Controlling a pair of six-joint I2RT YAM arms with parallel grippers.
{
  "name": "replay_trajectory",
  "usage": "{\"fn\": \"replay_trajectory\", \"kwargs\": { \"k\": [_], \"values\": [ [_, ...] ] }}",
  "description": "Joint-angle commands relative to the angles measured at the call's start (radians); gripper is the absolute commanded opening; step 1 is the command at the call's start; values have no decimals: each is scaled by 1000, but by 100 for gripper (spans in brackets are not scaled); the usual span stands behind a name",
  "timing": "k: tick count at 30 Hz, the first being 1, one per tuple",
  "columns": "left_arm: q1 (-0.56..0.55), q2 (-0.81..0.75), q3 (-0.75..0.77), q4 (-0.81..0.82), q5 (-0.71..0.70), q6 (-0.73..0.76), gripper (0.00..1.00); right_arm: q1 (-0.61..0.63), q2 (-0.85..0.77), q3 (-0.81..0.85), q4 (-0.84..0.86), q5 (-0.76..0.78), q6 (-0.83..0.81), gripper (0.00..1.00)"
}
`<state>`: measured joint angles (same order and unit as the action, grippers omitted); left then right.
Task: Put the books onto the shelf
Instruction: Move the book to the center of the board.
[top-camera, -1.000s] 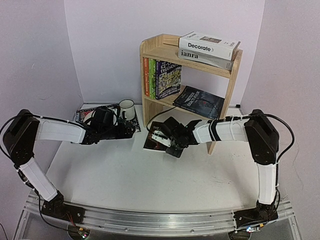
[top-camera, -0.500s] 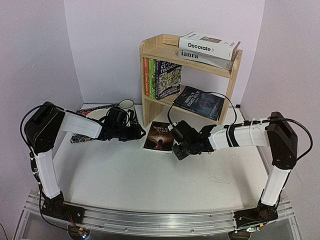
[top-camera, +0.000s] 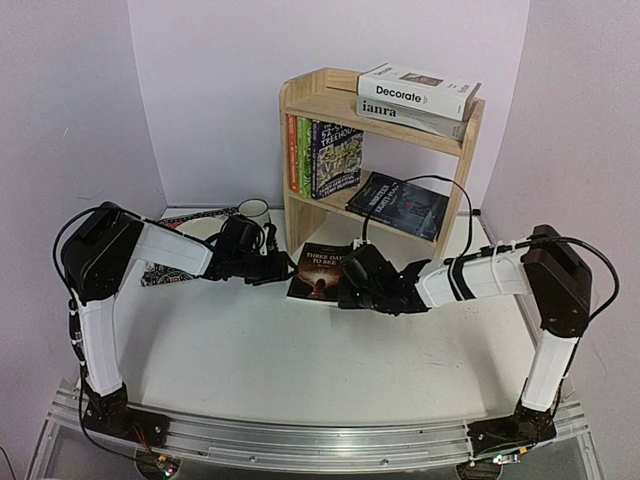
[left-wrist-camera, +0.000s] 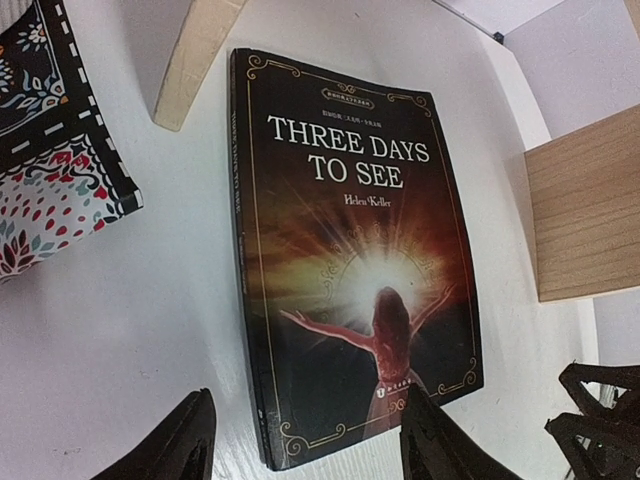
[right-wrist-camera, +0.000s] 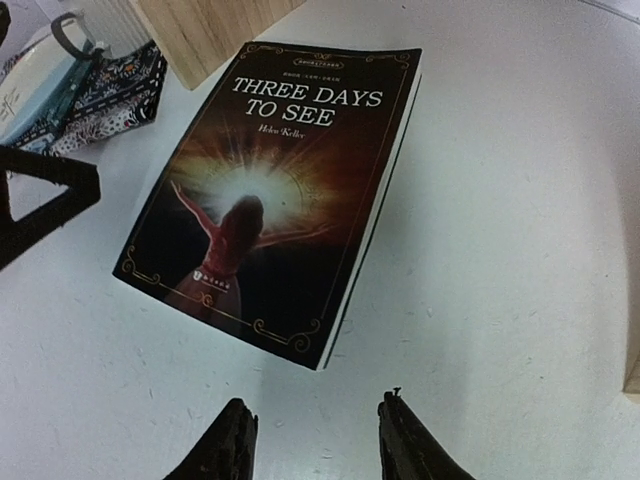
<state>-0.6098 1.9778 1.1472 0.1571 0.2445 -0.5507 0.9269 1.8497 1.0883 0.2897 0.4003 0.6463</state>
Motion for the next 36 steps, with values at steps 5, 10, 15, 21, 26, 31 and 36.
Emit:
{"fn": "replay_trajectory", "kwargs": {
  "k": [5, 10, 15, 21, 26, 31, 36],
  "values": [
    [0, 20, 55, -5, 21, 15, 61, -1, 109, 3, 138, 34, 261, 42],
    [1, 28, 63, -7, 34, 16, 59, -11, 160, 31, 137, 51, 300, 44],
    [1, 61, 81, -7, 86, 10, 53, -25, 182, 39, 138, 38, 290, 42],
    [0, 89, 88, -23, 114, -5, 50, -55, 221, 75, 140, -52, 269, 38],
    [1, 108, 88, -29, 137, -16, 48, -64, 244, 93, 139, -88, 263, 35],
    [0, 121, 91, -38, 148, -18, 45, -64, 238, 91, 140, -91, 252, 34],
    [1, 74, 69, -46, 83, -7, 44, -64, 189, 59, 145, -68, 230, 39]
  ]
}}
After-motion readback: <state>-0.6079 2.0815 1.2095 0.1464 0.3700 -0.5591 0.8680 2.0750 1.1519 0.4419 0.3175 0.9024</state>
